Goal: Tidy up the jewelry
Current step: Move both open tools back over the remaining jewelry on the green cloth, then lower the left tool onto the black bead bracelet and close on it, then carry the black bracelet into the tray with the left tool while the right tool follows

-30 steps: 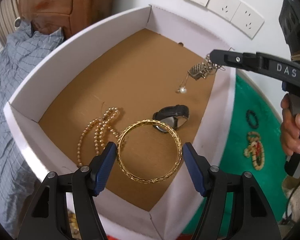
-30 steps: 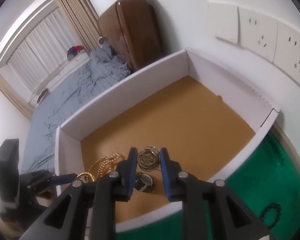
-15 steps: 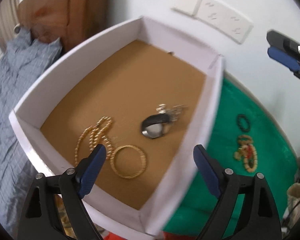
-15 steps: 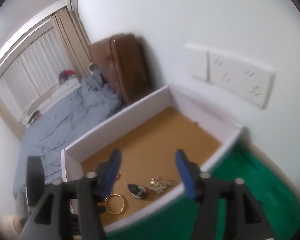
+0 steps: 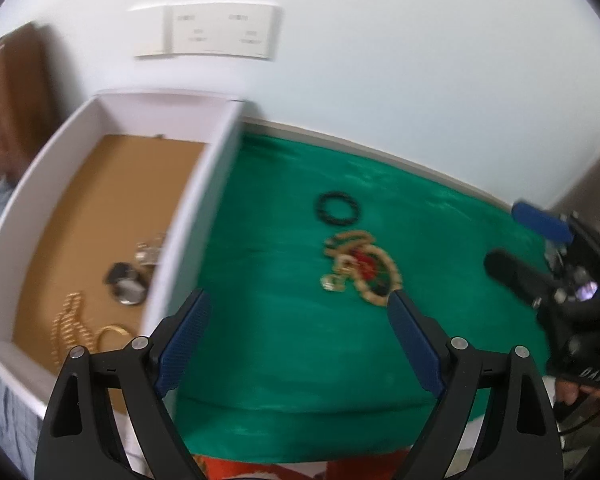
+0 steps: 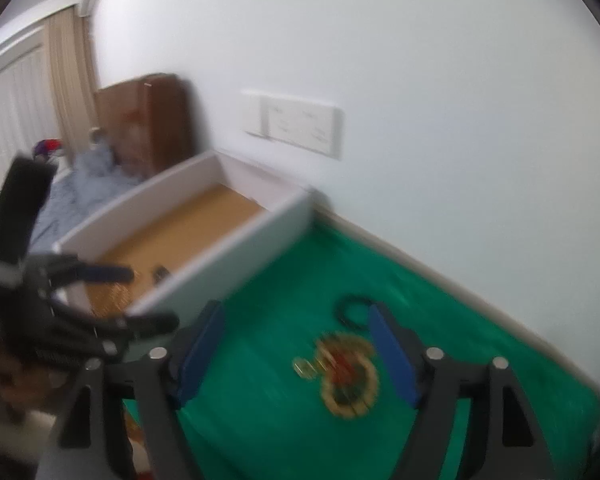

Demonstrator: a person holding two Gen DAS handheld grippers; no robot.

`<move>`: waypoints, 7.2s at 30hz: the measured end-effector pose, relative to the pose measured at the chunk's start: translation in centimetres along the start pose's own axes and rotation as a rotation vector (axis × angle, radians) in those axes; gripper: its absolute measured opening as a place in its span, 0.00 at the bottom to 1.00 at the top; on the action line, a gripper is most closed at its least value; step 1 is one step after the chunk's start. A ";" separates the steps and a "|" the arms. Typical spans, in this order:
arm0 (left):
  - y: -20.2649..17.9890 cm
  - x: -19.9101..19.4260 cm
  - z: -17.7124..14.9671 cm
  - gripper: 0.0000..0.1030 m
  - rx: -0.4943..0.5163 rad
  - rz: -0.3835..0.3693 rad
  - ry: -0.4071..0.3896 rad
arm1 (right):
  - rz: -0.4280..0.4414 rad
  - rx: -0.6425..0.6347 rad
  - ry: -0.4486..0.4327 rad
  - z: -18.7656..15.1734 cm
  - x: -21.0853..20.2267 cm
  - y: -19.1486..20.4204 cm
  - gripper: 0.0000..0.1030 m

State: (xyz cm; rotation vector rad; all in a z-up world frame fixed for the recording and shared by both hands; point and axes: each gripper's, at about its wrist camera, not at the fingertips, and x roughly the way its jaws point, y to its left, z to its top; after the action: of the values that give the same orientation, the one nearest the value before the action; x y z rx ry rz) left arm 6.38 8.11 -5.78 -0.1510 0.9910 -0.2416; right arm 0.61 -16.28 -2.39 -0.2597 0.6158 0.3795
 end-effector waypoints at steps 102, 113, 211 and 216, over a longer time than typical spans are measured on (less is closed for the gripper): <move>-4.6 17.8 7.2 0.86 0.094 -0.049 0.181 | -0.122 0.398 0.318 -11.7 3.3 -12.0 0.76; -4.0 27.7 9.3 0.65 0.058 0.091 0.269 | -0.114 0.418 0.329 -12.3 3.1 -12.2 0.76; 27.9 2.2 -0.4 0.10 -0.502 0.306 -0.012 | 0.548 -0.127 0.364 13.7 27.7 21.3 0.14; 27.5 2.6 0.4 0.47 -0.490 0.334 -0.030 | 0.606 -0.045 0.327 14.3 27.4 21.2 0.34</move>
State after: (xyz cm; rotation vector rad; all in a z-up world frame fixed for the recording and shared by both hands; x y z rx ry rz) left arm 11.73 33.93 -14.08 -0.4289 1.0150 0.3137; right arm 19.57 15.07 -10.25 -0.1744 1.0094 0.9470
